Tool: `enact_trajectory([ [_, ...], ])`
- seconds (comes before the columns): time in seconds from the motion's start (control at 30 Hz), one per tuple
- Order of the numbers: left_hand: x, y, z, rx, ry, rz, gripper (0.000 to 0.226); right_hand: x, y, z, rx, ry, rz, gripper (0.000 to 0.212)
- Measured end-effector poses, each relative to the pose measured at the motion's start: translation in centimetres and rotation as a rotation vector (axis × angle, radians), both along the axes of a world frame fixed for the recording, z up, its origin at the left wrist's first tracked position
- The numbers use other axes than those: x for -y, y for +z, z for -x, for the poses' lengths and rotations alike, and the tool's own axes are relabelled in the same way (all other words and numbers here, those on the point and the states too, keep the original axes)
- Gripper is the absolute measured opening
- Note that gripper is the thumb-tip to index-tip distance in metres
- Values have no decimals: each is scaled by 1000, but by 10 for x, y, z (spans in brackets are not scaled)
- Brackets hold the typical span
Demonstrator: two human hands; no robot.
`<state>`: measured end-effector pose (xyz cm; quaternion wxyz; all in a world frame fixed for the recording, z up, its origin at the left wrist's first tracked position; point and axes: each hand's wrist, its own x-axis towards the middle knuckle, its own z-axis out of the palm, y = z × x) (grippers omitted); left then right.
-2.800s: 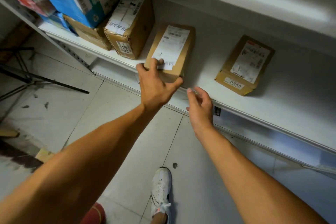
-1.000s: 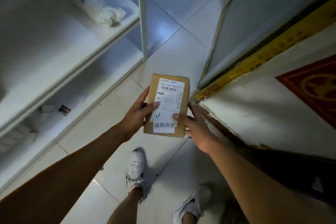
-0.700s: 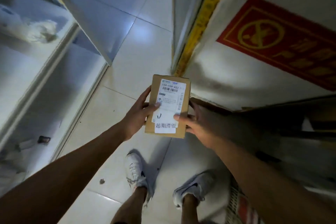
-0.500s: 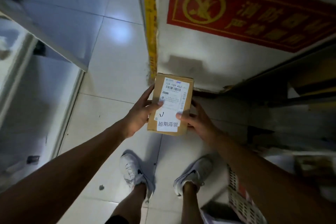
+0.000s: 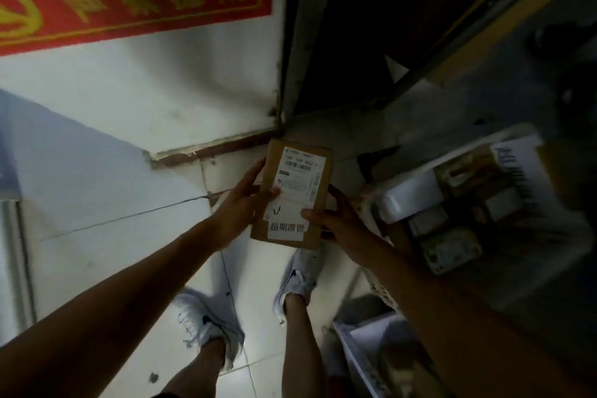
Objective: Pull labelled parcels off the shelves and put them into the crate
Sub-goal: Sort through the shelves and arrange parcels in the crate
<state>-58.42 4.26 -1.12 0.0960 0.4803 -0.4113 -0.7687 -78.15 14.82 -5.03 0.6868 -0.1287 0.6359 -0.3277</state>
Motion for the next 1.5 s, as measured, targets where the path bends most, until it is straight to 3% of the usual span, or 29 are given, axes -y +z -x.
enact_trajectory([
  [0.17,-19,-16,85,67,-154,-51,72,-53,-5,65,10,-163,-4,78],
  [0.33,-41,-37,161,82,-350,-87,99,-103,-12,125,-41,-265,-82,81],
  [0.63,-87,-74,272,37,-664,-103,85,-181,-44,187,-92,-491,-120,79],
  [0.9,-137,-110,312,152,-778,-187,75,-241,-66,205,-41,-619,-144,66],
  [1.07,-153,-123,325,210,-787,-185,85,-265,-76,218,-51,-699,-249,60],
  [1.27,-165,-141,345,223,-958,-87,41,-266,-98,211,-30,-906,-329,70],
  [1.5,-149,-175,376,228,-1048,-22,59,-248,-135,217,-38,-1041,-307,71],
])
